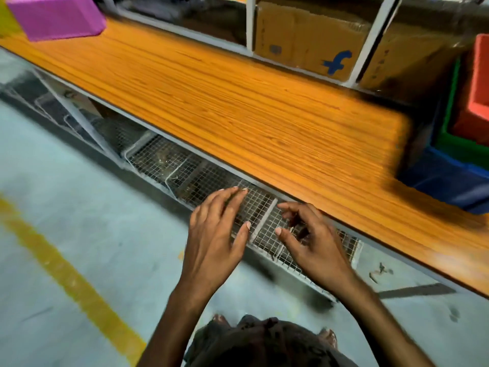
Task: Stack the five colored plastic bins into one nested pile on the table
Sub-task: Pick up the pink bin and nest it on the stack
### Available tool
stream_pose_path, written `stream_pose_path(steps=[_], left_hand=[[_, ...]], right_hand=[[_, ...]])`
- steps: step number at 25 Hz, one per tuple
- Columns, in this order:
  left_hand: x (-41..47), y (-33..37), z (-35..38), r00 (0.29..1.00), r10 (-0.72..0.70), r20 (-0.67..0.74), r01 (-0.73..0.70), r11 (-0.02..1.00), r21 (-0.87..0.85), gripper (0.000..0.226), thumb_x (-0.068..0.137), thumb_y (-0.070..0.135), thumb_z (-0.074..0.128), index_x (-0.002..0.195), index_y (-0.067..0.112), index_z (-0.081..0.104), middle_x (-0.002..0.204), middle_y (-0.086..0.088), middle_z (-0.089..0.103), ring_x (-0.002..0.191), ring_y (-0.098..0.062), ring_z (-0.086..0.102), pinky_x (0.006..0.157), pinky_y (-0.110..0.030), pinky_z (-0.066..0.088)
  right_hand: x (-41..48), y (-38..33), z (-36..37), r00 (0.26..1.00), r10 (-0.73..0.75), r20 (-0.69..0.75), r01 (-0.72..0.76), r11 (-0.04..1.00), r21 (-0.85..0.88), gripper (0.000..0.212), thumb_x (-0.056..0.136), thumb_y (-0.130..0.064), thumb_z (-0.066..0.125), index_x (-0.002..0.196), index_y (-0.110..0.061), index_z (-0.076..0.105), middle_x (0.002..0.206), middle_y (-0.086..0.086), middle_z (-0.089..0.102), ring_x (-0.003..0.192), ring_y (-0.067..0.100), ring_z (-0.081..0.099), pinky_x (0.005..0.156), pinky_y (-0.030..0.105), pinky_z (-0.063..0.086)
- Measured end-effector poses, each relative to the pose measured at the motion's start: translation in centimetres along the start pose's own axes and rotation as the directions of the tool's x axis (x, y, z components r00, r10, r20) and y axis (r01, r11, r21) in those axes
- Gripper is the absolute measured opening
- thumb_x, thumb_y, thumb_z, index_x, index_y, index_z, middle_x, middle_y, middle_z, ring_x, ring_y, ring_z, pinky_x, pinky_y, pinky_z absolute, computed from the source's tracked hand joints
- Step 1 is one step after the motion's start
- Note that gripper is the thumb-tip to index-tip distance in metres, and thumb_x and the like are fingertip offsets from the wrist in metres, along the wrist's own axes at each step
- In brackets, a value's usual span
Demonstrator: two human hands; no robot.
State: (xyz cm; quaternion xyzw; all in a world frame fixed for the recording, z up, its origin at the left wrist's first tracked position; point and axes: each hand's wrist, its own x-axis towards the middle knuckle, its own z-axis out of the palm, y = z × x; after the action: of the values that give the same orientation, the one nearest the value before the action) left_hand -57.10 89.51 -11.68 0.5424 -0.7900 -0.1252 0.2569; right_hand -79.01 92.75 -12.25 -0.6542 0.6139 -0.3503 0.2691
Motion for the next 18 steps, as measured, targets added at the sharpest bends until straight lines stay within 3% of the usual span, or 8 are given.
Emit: stream_pose_path(steps=[3,7,12,14,18], left_hand=[[0.2,-5.8,-4.2,0.997,-0.068,-0.037,0.067,0.997,-0.03,0.058,0.097,0.037,0.063,0.151,0.034,0.043,0.152,0.013,0.044,0.144,-0.01,0.039,0.113,-0.04,0.036],[0.2,-12.5,-8.2,0.967,-0.256,-0.011,0.243,0.929,-0.279,0.053,0.097,0.044,0.063,0.147,0.043,0.045,0.148,0.026,0.045,0.137,0.009,0.04,0.109,-0.022,0.04],[2.9,-21.2,-11.3,0.922,-0.379,-0.085,0.335,0.888,-0.316,0.049,0.097,0.04,0.066,0.143,0.045,0.048,0.143,0.026,0.049,0.132,0.007,0.047,0.101,-0.001,0.033],[5.3,-24.9,-12.5,0.901,-0.42,-0.11,0.366,0.872,-0.325,0.047,0.097,0.038,0.067,0.14,0.046,0.05,0.14,0.027,0.051,0.13,0.007,0.05,0.098,-0.001,0.035],[11.6,-32.4,-15.3,0.88,-0.447,-0.163,0.386,0.871,-0.305,0.047,0.096,0.036,0.067,0.139,0.045,0.05,0.139,0.026,0.052,0.129,0.003,0.052,0.1,-0.017,0.042]], right_hand=[[3.6,-4.3,5.7,0.997,-0.069,0.042,0.068,0.998,0.014,0.044,0.093,-0.041,0.068,0.136,-0.042,0.054,0.12,-0.027,0.056,0.111,-0.001,0.059,0.089,0.039,0.058],[8.6,-10.1,11.8,0.982,-0.145,0.121,0.138,0.989,0.06,0.043,0.092,-0.05,0.063,0.134,-0.04,0.057,0.12,-0.022,0.058,0.112,-0.001,0.058,0.094,0.035,0.056],[16.4,-13.9,18.7,0.962,-0.187,0.199,0.166,0.979,0.117,0.043,0.091,-0.056,0.06,0.132,-0.043,0.057,0.121,-0.024,0.059,0.116,-0.003,0.057,0.099,0.033,0.053],[20.3,-14.9,21.3,0.96,-0.198,0.2,0.169,0.974,0.15,0.042,0.091,-0.055,0.061,0.131,-0.043,0.058,0.12,-0.025,0.06,0.114,-0.001,0.059,0.097,0.035,0.054],[30.0,-17.5,26.8,0.956,-0.211,0.204,0.164,0.96,0.226,0.04,0.09,-0.053,0.065,0.129,-0.043,0.059,0.116,-0.023,0.062,0.107,0.002,0.062,0.09,0.039,0.058]])
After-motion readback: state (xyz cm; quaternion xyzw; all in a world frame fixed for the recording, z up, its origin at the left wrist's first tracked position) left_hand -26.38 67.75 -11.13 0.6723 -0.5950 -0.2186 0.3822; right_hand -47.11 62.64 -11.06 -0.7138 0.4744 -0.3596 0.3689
